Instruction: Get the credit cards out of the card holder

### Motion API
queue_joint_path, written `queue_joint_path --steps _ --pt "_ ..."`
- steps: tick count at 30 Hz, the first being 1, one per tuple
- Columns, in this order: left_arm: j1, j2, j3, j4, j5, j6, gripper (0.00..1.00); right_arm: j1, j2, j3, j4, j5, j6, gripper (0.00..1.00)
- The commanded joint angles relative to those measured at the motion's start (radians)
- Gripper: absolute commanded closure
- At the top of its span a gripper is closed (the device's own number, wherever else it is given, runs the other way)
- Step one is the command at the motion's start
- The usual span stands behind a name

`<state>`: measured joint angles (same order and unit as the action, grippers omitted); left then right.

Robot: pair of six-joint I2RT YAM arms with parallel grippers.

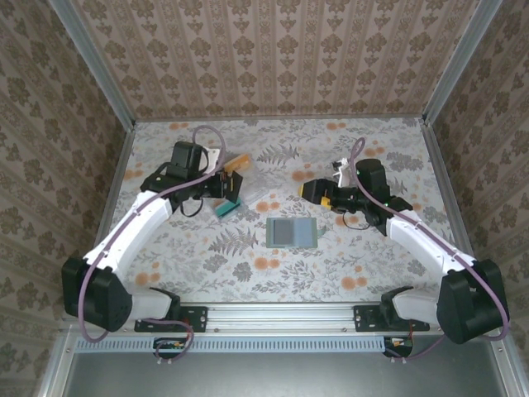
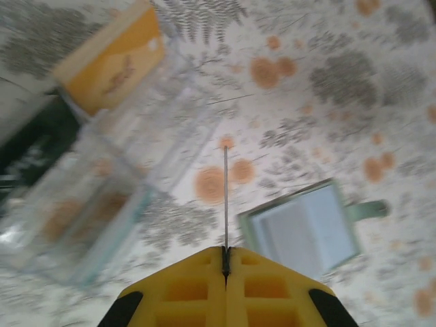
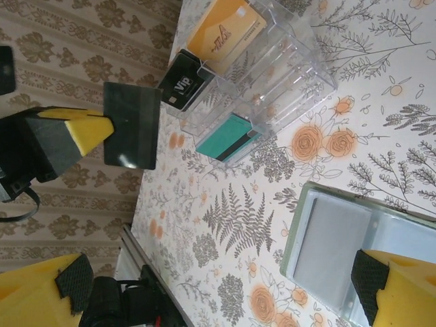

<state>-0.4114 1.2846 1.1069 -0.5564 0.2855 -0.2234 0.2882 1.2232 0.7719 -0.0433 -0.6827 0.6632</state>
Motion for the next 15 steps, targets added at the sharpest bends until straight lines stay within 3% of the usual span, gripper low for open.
queue_joint_path --steps 1,8,15 --pt "0.003 -0.064 0.004 -0.047 -0.141 0.33 1.0 0.014 -0.035 0.029 -0.043 0.046 -0.046 0.0" --pt "0.03 -0.125 -0.062 0.056 -0.232 0.657 1.0 0.024 -0.041 0.027 -0.054 0.065 -0.066 0.0" --pt "0.068 -0.048 -0.041 0.074 -0.206 0.858 1.0 0.031 -0.041 0.032 -0.06 0.076 -0.071 0.0"
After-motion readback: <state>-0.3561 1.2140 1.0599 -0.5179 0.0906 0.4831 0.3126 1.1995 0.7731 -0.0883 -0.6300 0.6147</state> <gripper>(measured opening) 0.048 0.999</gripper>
